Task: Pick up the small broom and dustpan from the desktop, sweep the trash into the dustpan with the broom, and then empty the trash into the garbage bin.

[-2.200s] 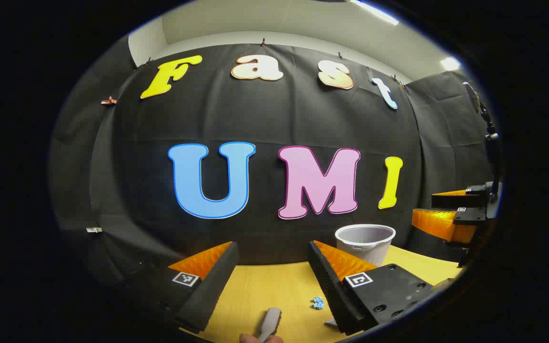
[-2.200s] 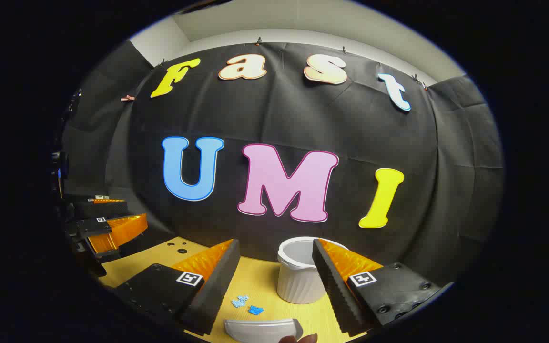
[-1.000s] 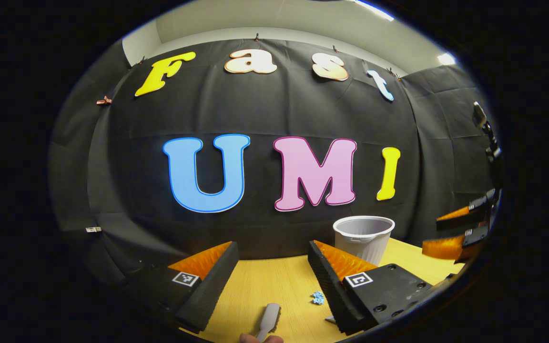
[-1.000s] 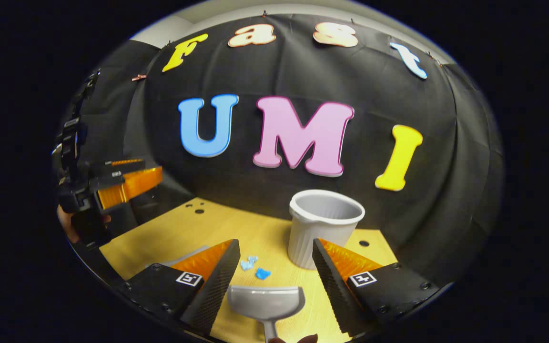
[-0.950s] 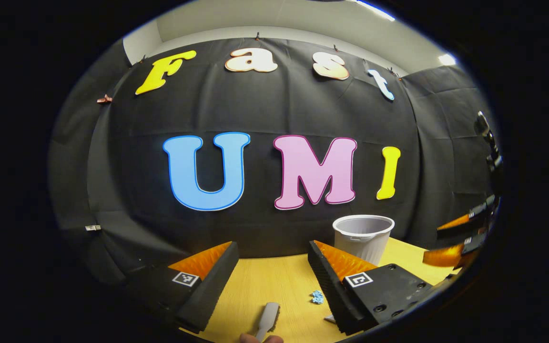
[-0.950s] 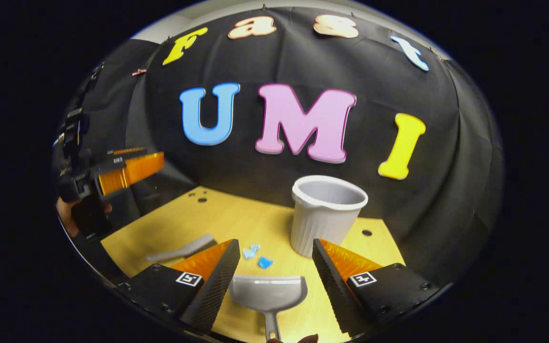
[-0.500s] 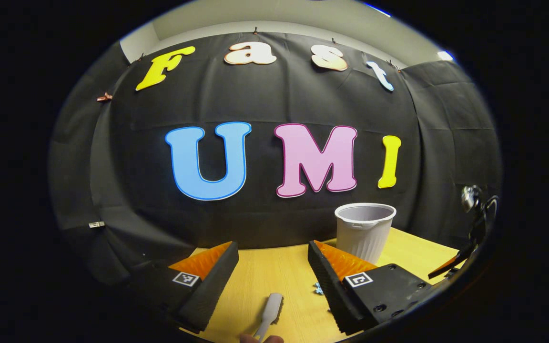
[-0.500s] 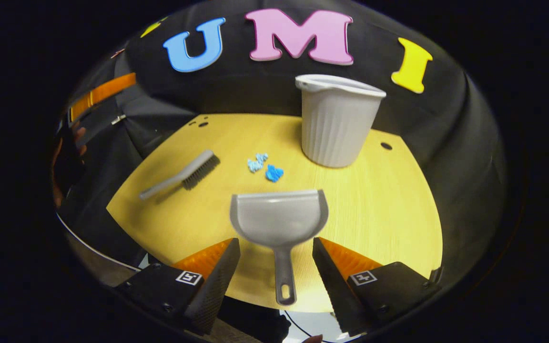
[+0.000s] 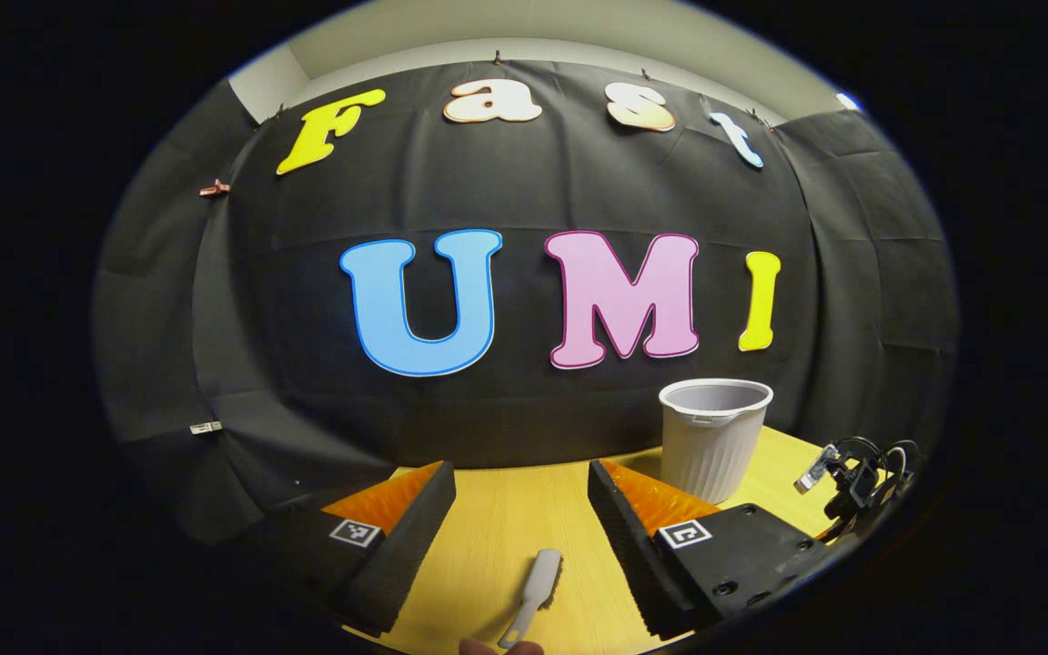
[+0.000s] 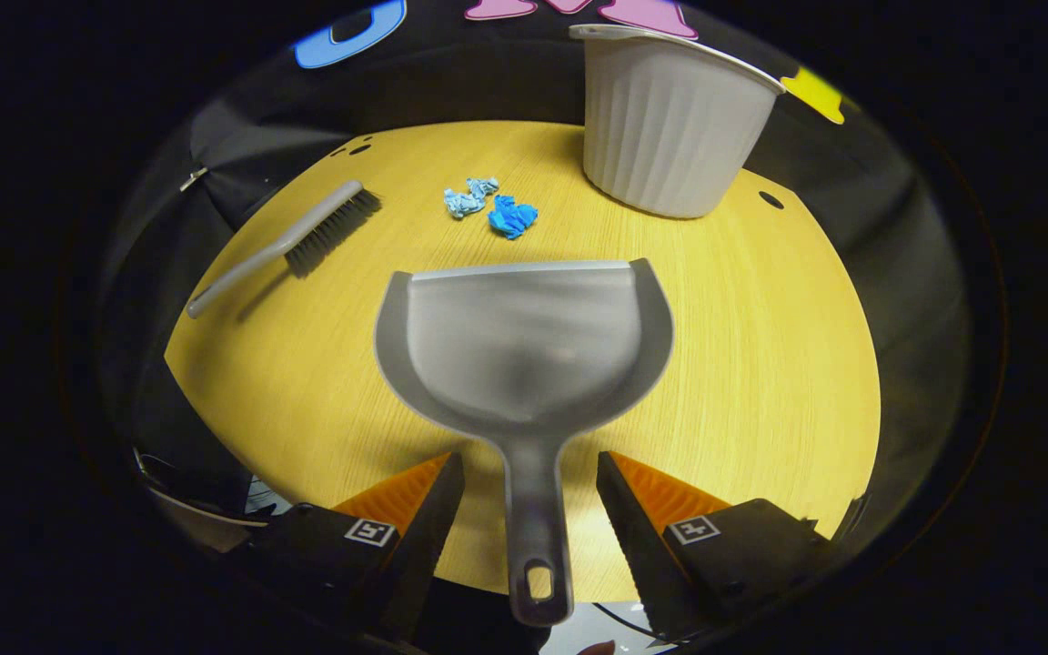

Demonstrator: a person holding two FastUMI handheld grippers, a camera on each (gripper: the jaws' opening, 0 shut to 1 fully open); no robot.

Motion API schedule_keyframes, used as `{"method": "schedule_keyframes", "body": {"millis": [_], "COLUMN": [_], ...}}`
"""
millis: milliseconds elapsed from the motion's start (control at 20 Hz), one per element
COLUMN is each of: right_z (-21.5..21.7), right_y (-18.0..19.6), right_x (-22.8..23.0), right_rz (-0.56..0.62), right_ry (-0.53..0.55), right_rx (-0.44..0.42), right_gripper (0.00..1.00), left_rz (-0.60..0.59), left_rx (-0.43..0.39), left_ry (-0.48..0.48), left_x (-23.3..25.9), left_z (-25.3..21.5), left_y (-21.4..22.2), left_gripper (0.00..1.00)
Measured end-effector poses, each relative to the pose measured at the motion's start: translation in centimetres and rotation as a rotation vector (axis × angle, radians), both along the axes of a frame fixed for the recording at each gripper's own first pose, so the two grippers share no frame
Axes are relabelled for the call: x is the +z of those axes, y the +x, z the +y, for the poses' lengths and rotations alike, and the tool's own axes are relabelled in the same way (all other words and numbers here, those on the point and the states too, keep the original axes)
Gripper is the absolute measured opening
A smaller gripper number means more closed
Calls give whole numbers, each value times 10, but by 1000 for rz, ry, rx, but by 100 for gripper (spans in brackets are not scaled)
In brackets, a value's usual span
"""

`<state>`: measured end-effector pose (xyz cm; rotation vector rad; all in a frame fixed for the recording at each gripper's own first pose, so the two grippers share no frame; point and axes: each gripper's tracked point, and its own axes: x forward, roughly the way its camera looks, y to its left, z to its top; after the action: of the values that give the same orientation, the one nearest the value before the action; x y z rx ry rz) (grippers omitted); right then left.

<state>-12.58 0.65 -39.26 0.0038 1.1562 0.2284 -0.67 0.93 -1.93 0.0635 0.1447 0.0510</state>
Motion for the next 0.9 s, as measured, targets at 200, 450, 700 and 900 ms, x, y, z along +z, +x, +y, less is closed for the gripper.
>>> {"method": "schedule_keyframes", "body": {"millis": [200, 450, 700, 900], "right_z": [-1, 4, 4, 6], "right_y": [5, 13, 16, 11], "right_x": [-24, -28, -29, -25], "right_rz": [69, 91, 62, 73], "right_ry": [-35, 0, 8, 44], "right_rx": [29, 15, 56, 86], "right_gripper": [91, 86, 39, 39], "left_rz": [7, 33, 98, 188], "left_rx": [11, 10, -10, -86], "left_ry": [2, 10, -10, -20], "left_x": [1, -9, -37, -73], "left_z": [1, 2, -1, -16], "left_y": [-1, 3, 9, 18], "left_gripper": [95, 95, 95, 95]}}
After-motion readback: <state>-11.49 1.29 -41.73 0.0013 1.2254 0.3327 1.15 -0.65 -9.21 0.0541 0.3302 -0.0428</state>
